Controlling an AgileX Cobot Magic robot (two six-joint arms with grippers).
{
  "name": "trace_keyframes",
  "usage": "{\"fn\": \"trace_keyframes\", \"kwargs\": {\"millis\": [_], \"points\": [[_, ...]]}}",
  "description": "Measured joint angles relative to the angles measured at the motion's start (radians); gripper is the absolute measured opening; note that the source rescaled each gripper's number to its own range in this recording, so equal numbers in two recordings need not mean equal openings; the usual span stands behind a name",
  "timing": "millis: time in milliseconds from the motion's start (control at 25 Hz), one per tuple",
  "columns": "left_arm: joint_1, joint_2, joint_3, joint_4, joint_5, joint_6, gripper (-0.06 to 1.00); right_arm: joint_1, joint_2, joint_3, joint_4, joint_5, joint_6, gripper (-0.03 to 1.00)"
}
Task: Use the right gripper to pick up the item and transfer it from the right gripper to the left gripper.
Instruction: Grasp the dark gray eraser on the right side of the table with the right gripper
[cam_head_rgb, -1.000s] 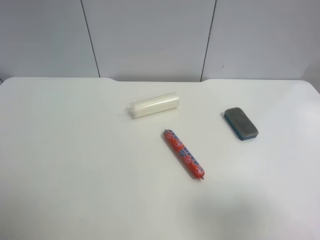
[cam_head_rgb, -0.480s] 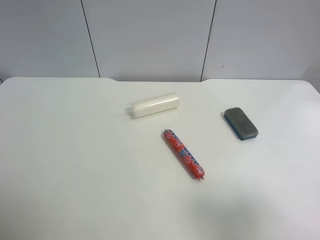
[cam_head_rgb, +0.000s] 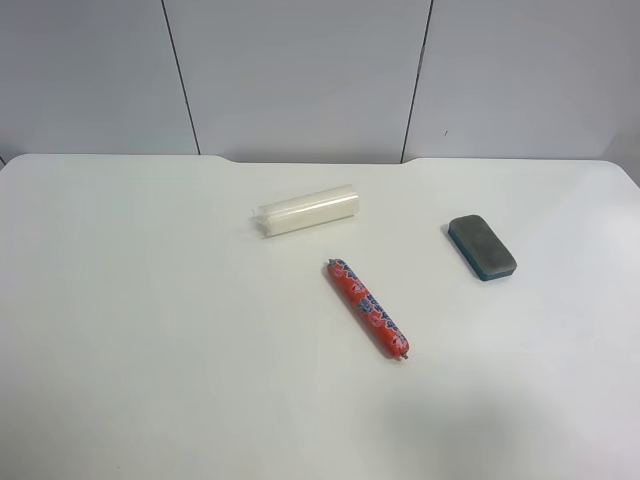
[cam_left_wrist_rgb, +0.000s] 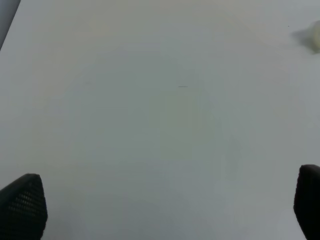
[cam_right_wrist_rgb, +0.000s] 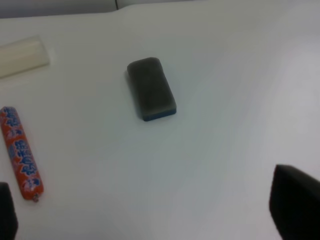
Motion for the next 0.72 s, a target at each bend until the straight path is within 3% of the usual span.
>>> {"fn": "trace_keyframes", "kwargs": {"millis": [360, 720], "points": [[0.000, 0.000, 0.000, 0.000, 0.000, 0.000, 1.00, 0.000, 0.031, -0.003, 0.026, 0.000, 0.051, 1.00], [0.000, 0.000, 0.000, 0.000, 0.000, 0.000, 1.00, 0.000, 0.454, -0.220, 0.041, 0.000, 0.061, 1.00]]}}
